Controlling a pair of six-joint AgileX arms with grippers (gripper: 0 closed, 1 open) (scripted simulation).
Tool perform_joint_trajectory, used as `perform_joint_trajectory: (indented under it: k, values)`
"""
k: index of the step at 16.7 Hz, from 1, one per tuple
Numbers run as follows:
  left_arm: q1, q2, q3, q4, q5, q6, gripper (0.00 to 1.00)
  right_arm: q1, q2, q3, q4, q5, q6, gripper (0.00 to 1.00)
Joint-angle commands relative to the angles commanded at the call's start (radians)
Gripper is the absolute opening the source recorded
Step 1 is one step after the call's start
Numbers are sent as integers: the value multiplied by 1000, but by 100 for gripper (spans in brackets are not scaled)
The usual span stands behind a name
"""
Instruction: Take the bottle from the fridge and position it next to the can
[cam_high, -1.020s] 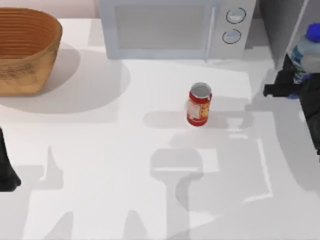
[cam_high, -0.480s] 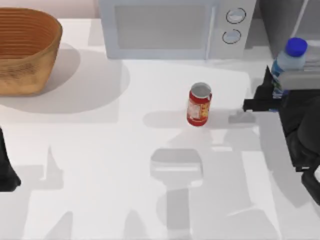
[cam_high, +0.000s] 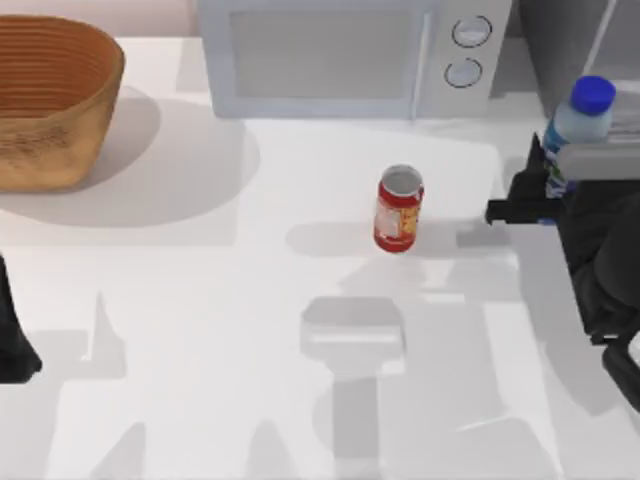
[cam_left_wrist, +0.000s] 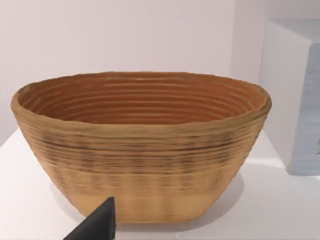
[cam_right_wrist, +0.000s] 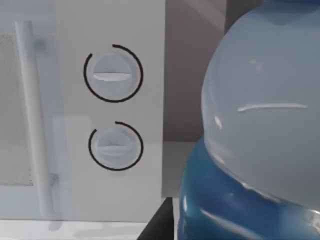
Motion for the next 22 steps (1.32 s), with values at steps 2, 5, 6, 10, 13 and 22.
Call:
perform_joint_trajectory:
  k: [2, 5, 6, 10, 13, 22]
  values:
    - [0, 0, 0, 0, 0, 0, 100, 0, 0, 0, 0, 0, 0, 30]
    - [0, 0, 0, 0, 0, 0, 100, 0, 0, 0, 0, 0, 0, 53]
    - [0, 0, 0, 0, 0, 0, 100, 0, 0, 0, 0, 0, 0, 60]
    - [0, 0, 0, 0, 0, 0, 100, 0, 0, 0, 0, 0, 0, 90]
    - [0, 0, 0, 0, 0, 0, 100, 0, 0, 0, 0, 0, 0, 100]
    - [0, 0, 0, 0, 0, 0, 100, 5, -6, -16, 12, 7, 0, 100]
